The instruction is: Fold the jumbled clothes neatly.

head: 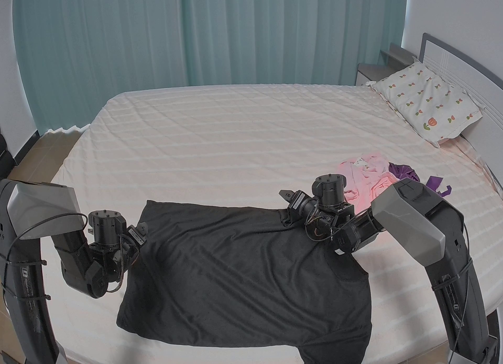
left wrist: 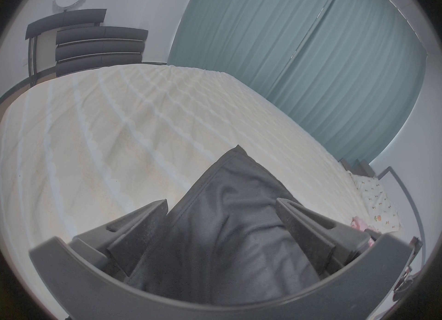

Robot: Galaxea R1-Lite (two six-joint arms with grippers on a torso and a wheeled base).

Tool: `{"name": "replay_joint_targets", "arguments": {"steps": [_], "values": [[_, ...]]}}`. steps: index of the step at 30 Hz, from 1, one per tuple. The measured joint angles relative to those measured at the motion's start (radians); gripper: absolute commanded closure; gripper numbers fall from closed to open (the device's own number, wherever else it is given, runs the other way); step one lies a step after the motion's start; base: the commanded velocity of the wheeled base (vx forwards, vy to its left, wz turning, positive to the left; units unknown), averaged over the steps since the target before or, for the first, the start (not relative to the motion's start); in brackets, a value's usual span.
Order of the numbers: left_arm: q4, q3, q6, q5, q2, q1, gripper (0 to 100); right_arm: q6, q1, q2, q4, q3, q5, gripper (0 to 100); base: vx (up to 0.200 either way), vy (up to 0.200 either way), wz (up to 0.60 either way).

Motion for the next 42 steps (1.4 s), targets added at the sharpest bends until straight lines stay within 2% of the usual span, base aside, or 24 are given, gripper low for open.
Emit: {"name": "replay_joint_targets", "arguments": {"steps": [11,23,27,30,32,37,42], "values": [[-0.008,0.016,0.026,-0.003,0.029,-0.002,0,0.000,0.003,0.009,0.049,-0.008,0.000,0,0.000,0.000,0.00],[-0.008,0.010,0.026,0.000,0.044,0.001,0,0.005,0.032,0.040,0.216,-0.102,0.002,0,0.000,0.000,0.00],[-0.008,0.010,0.025,0.001,0.045,0.002,0,0.049,0.029,0.053,0.148,-0.123,0.011,0,0.000,0.000,0.00],[-0.008,0.010,0.025,0.003,0.048,0.002,0,0.099,0.029,0.065,0.109,-0.134,0.052,0,0.000,0.000,0.00],[-0.007,0.009,0.025,0.003,0.049,0.003,0,0.107,0.031,0.071,0.100,-0.149,0.056,0,0.000,0.000,0.00],[-0.007,0.009,0.023,0.005,0.051,0.004,0,0.179,0.028,0.077,0.021,-0.234,0.044,0,0.000,0.000,0.00],[-0.007,0.009,0.023,0.007,0.052,0.006,0,0.193,-0.010,0.053,-0.088,-0.281,0.027,0,0.000,0.000,0.00]]}}
